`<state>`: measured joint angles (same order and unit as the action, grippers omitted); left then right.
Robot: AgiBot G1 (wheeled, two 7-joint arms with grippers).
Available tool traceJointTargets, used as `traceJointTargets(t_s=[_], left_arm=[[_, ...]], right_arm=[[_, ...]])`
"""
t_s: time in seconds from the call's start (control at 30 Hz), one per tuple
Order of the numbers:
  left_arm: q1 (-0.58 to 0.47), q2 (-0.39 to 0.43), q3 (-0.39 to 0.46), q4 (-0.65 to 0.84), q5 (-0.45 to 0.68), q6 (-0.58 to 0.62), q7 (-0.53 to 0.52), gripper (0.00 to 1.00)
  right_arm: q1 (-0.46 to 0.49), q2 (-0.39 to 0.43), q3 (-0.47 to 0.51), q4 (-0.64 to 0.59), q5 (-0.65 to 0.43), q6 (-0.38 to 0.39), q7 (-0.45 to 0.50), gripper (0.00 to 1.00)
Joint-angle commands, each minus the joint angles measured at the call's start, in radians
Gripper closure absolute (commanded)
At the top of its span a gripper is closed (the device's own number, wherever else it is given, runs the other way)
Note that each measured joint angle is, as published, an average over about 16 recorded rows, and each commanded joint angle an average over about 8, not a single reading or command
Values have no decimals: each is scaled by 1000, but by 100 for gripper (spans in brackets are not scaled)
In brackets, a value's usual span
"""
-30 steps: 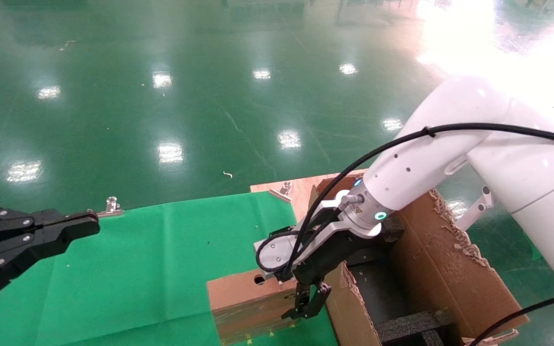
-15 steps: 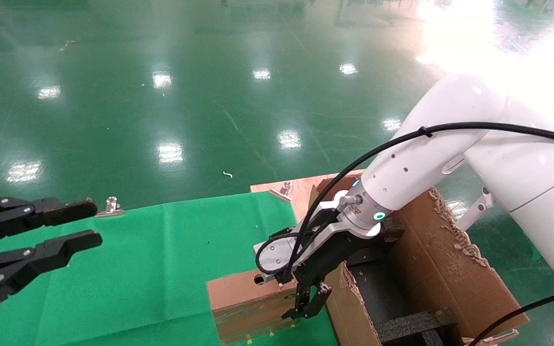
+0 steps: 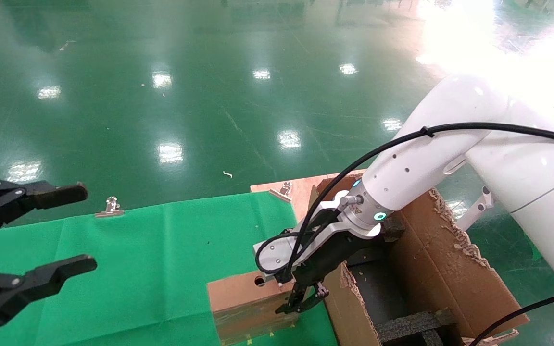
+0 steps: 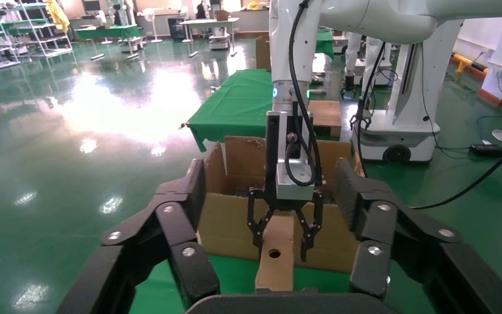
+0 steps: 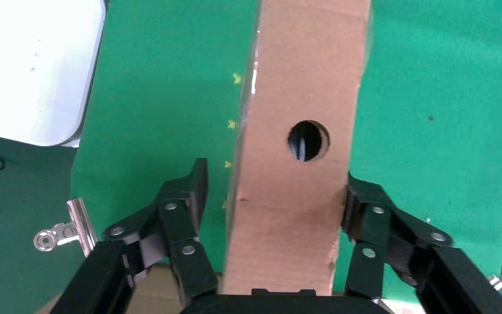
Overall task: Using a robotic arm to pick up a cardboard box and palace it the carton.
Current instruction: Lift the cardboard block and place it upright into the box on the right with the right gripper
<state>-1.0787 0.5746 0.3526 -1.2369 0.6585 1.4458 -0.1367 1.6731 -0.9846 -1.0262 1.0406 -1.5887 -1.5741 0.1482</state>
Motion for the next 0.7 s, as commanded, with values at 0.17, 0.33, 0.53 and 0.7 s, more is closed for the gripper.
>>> traceJointTargets(t_s=[0.17, 0.33, 0.53, 0.7], left_arm=[[0, 0, 0, 0, 0, 0, 0, 0], [0, 0, 0, 0, 0, 0, 0, 0], [0, 0, 0, 0, 0, 0, 0, 0], [0, 0, 0, 0, 0, 0, 0, 0]], right_arm=[[-1, 1, 2, 0, 1, 0, 0, 100], [-2, 2, 3, -1, 7, 3, 1, 100], [15, 22, 34, -37, 70, 17, 5, 100], [87, 51, 80, -106, 136, 14, -15, 100]])
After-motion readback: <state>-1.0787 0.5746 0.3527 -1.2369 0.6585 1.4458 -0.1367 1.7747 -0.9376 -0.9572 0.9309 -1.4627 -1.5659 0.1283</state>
